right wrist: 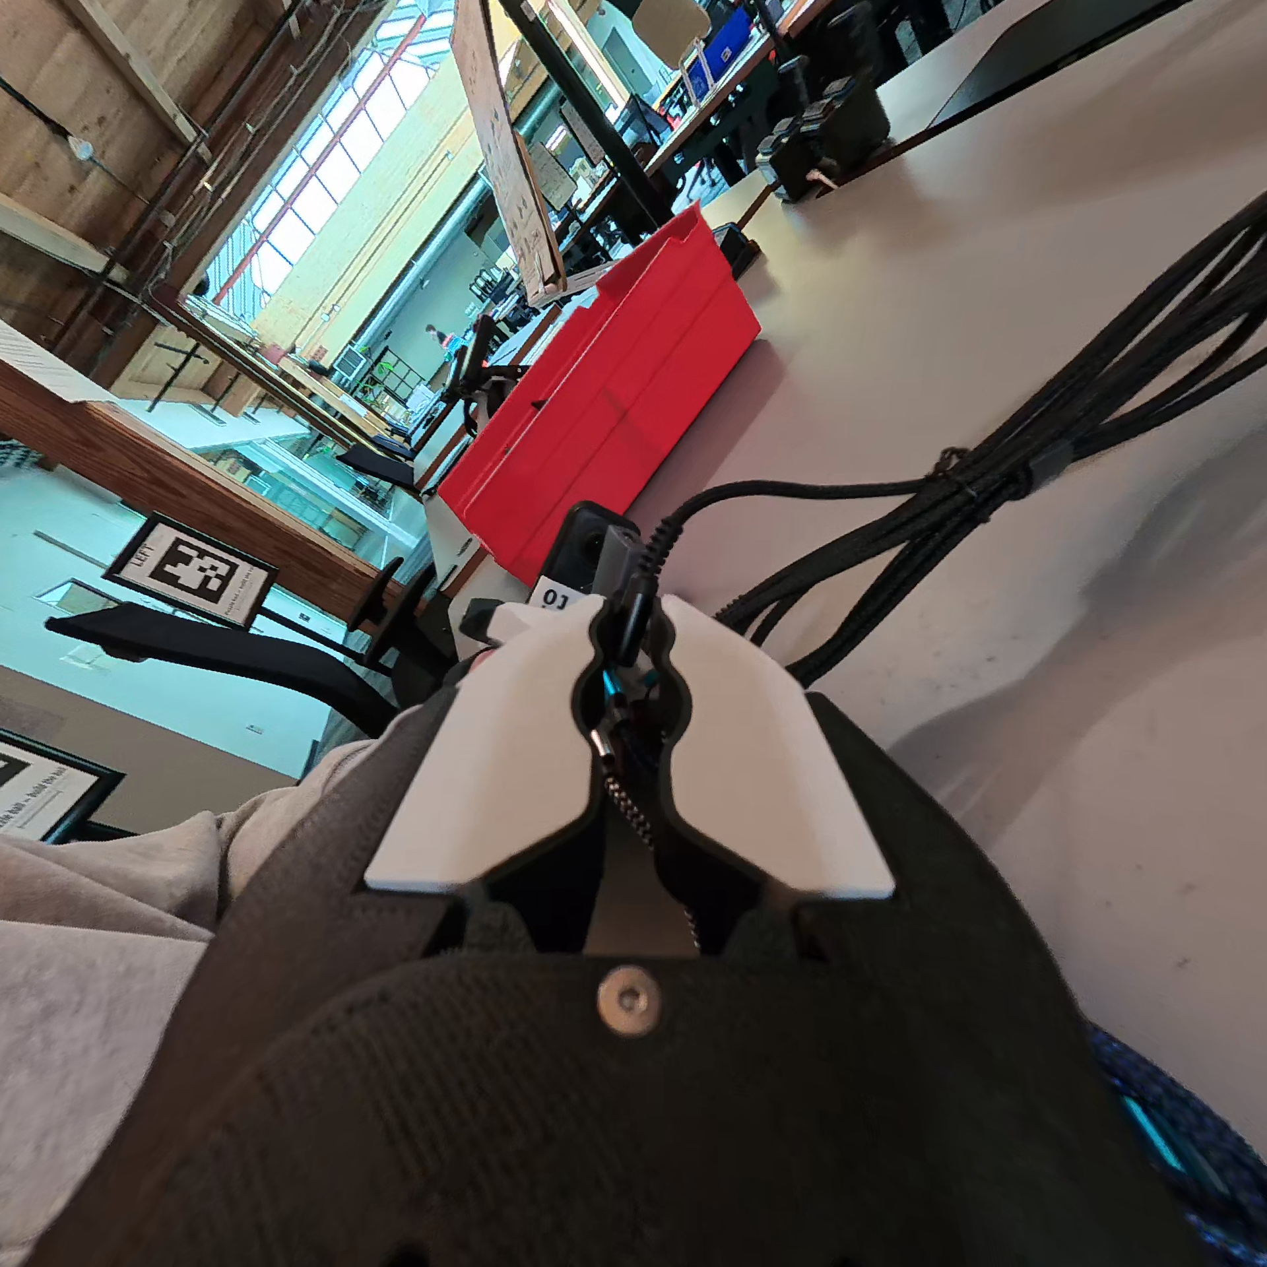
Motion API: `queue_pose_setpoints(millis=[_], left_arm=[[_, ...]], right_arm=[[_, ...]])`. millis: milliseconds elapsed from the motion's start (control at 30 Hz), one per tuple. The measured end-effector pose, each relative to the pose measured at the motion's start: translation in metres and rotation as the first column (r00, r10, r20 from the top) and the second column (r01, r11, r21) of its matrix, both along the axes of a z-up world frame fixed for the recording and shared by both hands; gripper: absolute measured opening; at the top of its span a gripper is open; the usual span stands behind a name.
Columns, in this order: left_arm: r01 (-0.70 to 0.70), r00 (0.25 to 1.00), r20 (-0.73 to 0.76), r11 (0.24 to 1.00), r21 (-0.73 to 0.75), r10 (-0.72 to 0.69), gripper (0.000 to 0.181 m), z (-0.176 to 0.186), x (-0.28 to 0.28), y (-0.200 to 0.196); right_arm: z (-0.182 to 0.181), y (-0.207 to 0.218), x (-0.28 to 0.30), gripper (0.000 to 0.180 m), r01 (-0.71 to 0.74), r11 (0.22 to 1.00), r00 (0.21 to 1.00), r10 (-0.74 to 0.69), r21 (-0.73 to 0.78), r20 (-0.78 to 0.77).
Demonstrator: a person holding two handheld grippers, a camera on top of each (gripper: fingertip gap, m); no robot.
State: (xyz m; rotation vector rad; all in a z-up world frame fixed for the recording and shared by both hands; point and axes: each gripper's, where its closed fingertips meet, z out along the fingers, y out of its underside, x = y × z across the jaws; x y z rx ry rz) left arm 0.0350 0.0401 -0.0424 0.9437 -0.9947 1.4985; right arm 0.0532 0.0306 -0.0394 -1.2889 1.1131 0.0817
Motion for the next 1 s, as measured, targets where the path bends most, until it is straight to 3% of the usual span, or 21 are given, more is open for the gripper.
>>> queue_pose_setpoints(millis=[200,500,667,767,867,933,1000], left_arm=[[-0.004,1.0,0.0,1.0,-0.002,0.004,0.012,0.0,0.001,0.0],[-0.006,1.0,0.0,1.0,0.011,0.006,0.011,-0.001,0.001,-0.001],[-0.015,1.0,-0.001,1.0,0.022,0.015,0.011,-0.002,0.003,0.0],[-0.015,1.0,0.001,1.0,0.026,0.015,0.011,-0.003,0.003,0.0],[-0.015,1.0,0.001,0.999,0.028,0.015,0.011,-0.003,0.003,0.0],[-0.015,1.0,0.002,0.999,0.029,0.015,0.011,-0.003,0.003,0.0],[-0.015,1.0,0.003,0.999,0.032,0.015,0.011,-0.004,0.002,0.0]], right_arm=[[0.0,0.001,0.0,0.011,0.006,0.999,1.0,-0.005,-0.046,0.02],[-0.006,-0.003,-0.001,0.023,-0.076,0.997,0.993,0.075,-0.013,-0.096],[0.013,-0.023,0.002,0.038,-0.094,0.992,0.983,0.106,0.088,-0.151],[0.036,-0.037,0.002,0.033,-0.144,0.984,0.987,0.15,0.1,-0.054],[0.049,-0.036,-0.009,0.032,-0.269,0.953,0.938,0.292,-0.138,0.187],[0.043,-0.037,-0.011,0.027,-0.242,0.868,0.836,0.413,-0.434,0.36],[0.036,-0.038,-0.009,0.015,-0.133,0.76,0.713,0.52,-0.637,0.471]])
